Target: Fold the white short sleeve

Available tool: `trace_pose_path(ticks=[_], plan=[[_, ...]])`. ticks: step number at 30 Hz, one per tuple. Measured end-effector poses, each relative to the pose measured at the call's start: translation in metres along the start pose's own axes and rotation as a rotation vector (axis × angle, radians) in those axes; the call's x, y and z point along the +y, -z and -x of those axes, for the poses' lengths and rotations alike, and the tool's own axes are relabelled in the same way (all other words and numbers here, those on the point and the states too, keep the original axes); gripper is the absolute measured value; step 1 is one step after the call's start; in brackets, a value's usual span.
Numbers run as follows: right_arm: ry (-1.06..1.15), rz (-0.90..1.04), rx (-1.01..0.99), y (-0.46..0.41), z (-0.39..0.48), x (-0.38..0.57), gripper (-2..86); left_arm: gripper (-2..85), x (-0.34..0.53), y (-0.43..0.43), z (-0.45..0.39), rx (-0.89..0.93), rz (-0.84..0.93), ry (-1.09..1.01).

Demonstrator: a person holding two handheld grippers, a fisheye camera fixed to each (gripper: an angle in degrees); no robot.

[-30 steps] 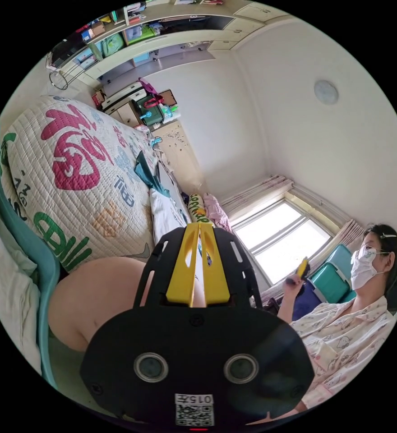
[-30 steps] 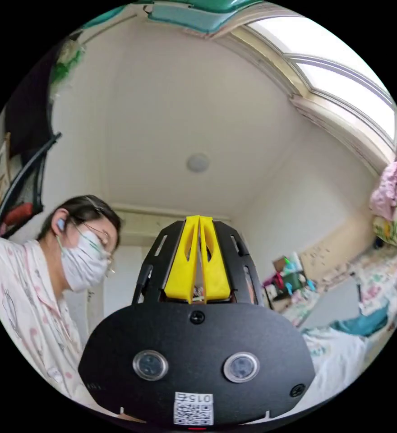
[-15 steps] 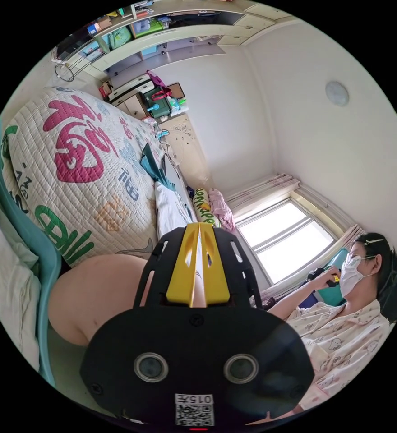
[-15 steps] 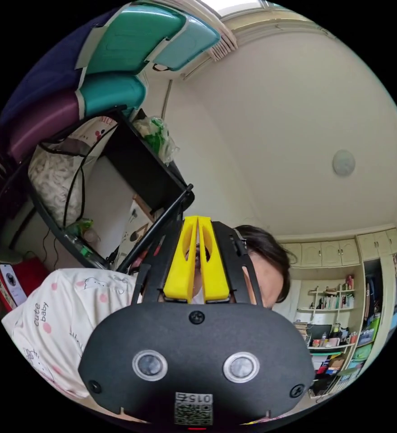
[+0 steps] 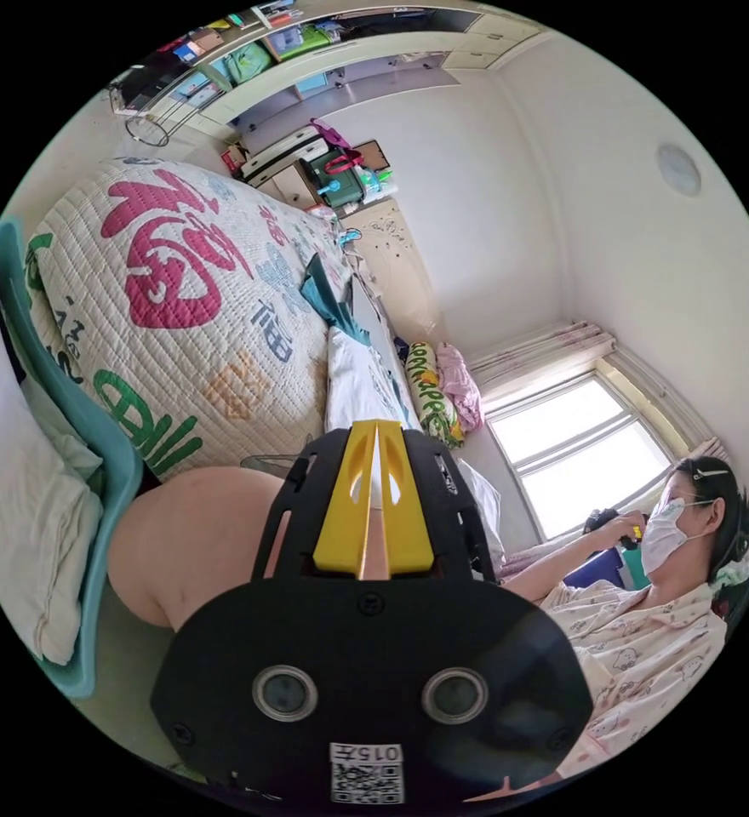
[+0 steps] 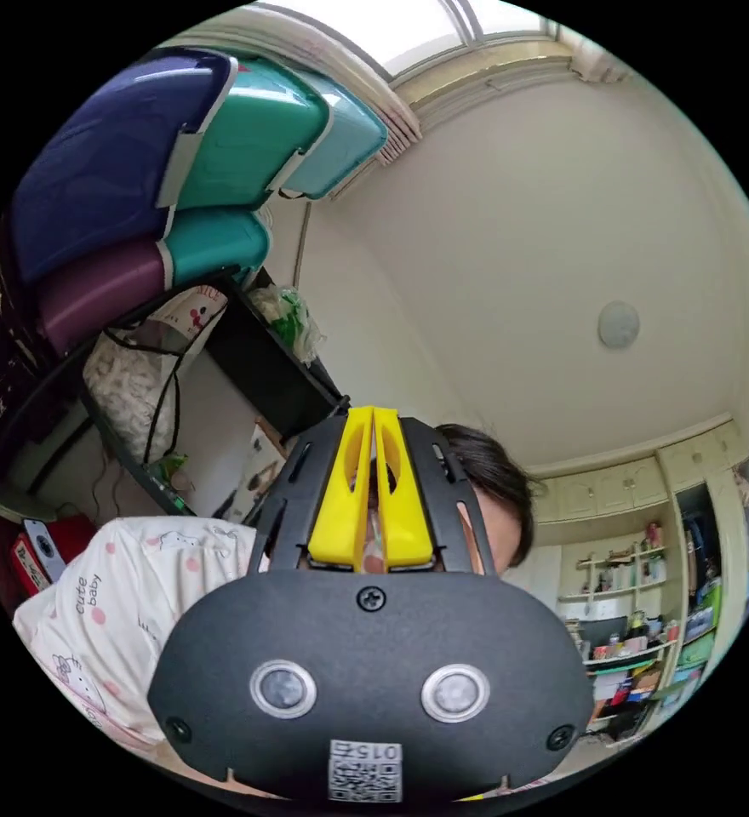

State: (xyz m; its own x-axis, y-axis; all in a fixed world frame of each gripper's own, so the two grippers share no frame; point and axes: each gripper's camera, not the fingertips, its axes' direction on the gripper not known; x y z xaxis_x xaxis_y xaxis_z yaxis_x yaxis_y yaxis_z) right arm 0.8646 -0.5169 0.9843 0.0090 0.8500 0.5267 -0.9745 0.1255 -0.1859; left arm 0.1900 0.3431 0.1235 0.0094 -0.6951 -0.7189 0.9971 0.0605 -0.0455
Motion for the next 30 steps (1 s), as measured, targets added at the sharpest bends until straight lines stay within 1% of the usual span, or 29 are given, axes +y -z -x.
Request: trace_pose_path(ticks=[1,2,3,4,5,6,7,8,9,10,11,12,14,15,17,18,20,22,25,26,27,28,29,30], plan=[[0.046,0.023,0.196,0.019,-0.023,0.009,-0.6,-0.9,-0.001,-0.01,-0.001,-0.003,0.005,0.005],[0.058,0.041,0.46,0.041,-0.05,0.021,-0.3,-0.9,-0.002,-0.015,-0.001,-0.007,0.009,0.007],[0.055,0.05,0.598,0.053,-0.065,0.027,-0.1,-0.9,-0.003,-0.027,-0.004,-0.022,0.02,0.01],[0.045,0.077,0.837,0.078,-0.1,0.039,1.0,-0.9,-0.004,-0.034,-0.005,-0.034,0.028,0.009],[0.052,0.154,1.025,0.1,-0.138,0.047,2.6,-0.9,-0.006,-0.048,-0.011,-0.056,0.05,-0.001],[0.061,0.212,1.114,0.108,-0.157,0.05,4.2,-0.9,-0.01,-0.063,-0.017,-0.055,0.081,-0.029],[0.067,0.333,1.335,0.123,-0.199,0.056,7.4,-0.8,-0.012,-0.07,-0.021,-0.04,0.1,-0.049],[0.027,0.434,1.597,0.141,-0.246,0.061,7.7,-0.8,-0.015,-0.087,-0.028,-0.007,0.139,-0.086],[-0.003,0.488,1.706,0.151,-0.272,0.063,7.9,-0.8,-0.017,-0.103,-0.035,0.002,0.167,-0.115],[-0.076,0.589,1.871,0.174,-0.323,0.068,8.1,-0.8,-0.018,-0.111,-0.038,-0.004,0.179,-0.129],[-0.179,0.677,1.995,0.2,-0.375,0.073,8.5,-0.8,-0.021,-0.126,-0.046,-0.031,0.206,-0.156],[-0.237,0.712,2.048,0.214,-0.402,0.076,8.8,-0.8,-0.026,-0.141,-0.054,-0.06,0.227,-0.176],[-0.433,0.83,2.236,0.272,-0.504,0.092,10.1,-0.7,-0.034,-0.162,-0.067,-0.039,0.224,-0.207],[-0.46,0.84,2.275,0.285,-0.527,0.096,10.4,-0.7,-0.041,-0.177,-0.074,0.006,0.214,-0.221],[-0.518,0.862,2.333,0.327,-0.609,0.11,11.7,-0.7,-0.052,-0.201,-0.085,0.079,0.193,-0.234],[-0.529,0.861,2.347,0.335,-0.628,0.112,12.0,-0.6,-0.059,-0.219,-0.093,0.113,0.175,-0.242],[-0.521,0.839,2.418,0.357,-0.696,0.112,13.6,-0.5,-0.069,-0.251,-0.106,0.133,0.168,-0.261],[-0.53,0.841,2.46,0.374,-0.742,0.111,14.0,-0.1,-0.08,-0.29,-0.122,0.126,0.203,-0.287],[-0.65,0.881,2.506,0.403,-0.812,0.11,13.1,2.8,-0.102,-0.392,-0.156,0.118,0.321,-0.331],[-0.616,0.956,2.484,0.4,-0.838,0.113,12.0,3.6,-0.104,-0.411,-0.162,0.123,0.336,-0.34],[-0.628,0.995,2.485,0.401,-0.851,0.115,11.4,4.5,-0.109,-0.452,-0.175,0.135,0.365,-0.36],[-0.616,1.069,2.489,0.397,-0.875,0.118,11.1,5.0,-0.112,-0.474,-0.182,0.142,0.381,-0.37],[-0.592,1.132,2.458,0.393,-0.894,0.122,10.8,5.4,-0.117,-0.522,-0.198,0.153,0.424,-0.393],[-0.594,1.141,2.457,0.392,-0.901,0.123,10.7,5.7,-0.123,-0.573,-0.214,0.157,0.48,-0.422]])
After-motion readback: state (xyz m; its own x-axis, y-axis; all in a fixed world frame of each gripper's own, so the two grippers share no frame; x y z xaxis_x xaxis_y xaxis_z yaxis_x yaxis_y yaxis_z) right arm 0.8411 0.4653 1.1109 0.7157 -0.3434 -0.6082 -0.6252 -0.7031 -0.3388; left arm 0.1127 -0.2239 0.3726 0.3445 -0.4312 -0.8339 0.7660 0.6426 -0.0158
